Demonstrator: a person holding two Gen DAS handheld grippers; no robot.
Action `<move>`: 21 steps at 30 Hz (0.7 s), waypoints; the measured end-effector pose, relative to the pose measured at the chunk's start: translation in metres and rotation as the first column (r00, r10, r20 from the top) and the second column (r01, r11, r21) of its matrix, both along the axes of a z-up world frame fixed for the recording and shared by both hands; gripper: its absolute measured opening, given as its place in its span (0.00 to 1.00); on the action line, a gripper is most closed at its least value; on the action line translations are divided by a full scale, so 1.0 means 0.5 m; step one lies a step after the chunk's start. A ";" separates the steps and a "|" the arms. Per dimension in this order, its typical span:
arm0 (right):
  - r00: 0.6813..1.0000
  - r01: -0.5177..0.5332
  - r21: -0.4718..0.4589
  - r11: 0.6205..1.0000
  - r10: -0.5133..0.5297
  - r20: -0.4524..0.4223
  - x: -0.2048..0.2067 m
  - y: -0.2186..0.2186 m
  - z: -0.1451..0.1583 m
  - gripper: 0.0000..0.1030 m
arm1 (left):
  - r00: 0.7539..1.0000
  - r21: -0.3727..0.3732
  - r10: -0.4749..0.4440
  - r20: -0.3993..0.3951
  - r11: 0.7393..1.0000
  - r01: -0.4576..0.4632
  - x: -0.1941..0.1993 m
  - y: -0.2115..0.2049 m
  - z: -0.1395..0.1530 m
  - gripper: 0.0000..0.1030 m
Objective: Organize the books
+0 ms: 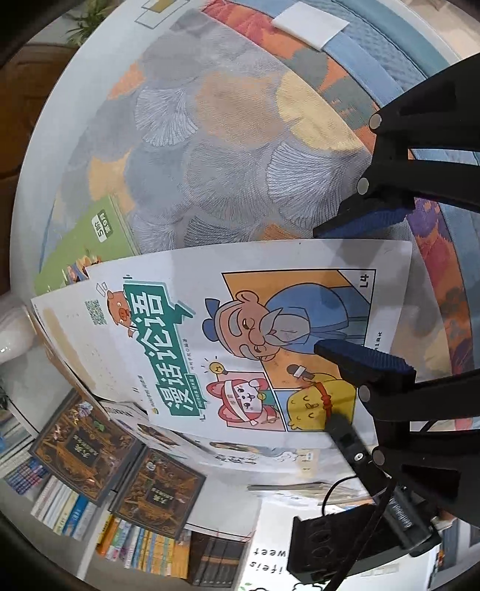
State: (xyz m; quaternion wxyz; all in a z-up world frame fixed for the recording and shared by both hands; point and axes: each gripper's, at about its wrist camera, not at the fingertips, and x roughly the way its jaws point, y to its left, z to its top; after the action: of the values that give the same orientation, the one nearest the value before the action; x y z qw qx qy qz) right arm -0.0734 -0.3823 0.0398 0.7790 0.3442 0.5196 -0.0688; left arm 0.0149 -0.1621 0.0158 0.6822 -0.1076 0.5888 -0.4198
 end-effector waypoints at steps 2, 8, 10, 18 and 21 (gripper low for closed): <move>1.000 0.002 0.000 1.000 -0.002 0.001 -0.001 0.000 0.001 0.52 | 1.000 -0.028 0.017 -0.019 0.999 -0.018 0.007 -0.003 0.001 0.17; 0.998 0.053 0.143 0.988 -0.057 0.021 -0.019 -0.032 -0.010 0.59 | 0.976 -0.195 0.011 -0.220 0.979 -0.055 0.028 -0.023 -0.008 0.15; 0.993 0.098 0.268 0.958 -0.111 0.033 -0.033 -0.061 -0.024 0.62 | 0.953 -0.279 -0.014 -0.303 0.957 -0.075 0.037 -0.024 -0.007 0.15; 0.962 0.180 0.584 0.792 -0.266 0.065 -0.084 -0.121 -0.081 0.67 | 0.873 -0.391 -0.041 -0.487 0.904 -0.175 0.037 -0.034 -0.028 0.15; 0.954 0.178 0.633 0.753 -0.289 0.076 -0.093 -0.124 -0.086 0.67 | 0.841 -0.405 -0.044 -0.540 0.889 -0.214 0.045 -0.032 -0.040 0.15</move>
State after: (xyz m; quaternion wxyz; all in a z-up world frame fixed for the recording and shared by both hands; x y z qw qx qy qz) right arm -0.1201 -0.4441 -0.0034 0.6488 0.6474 0.3981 0.0381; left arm 0.0373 -0.1783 -0.0044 0.4654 -0.4019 0.6362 -0.4659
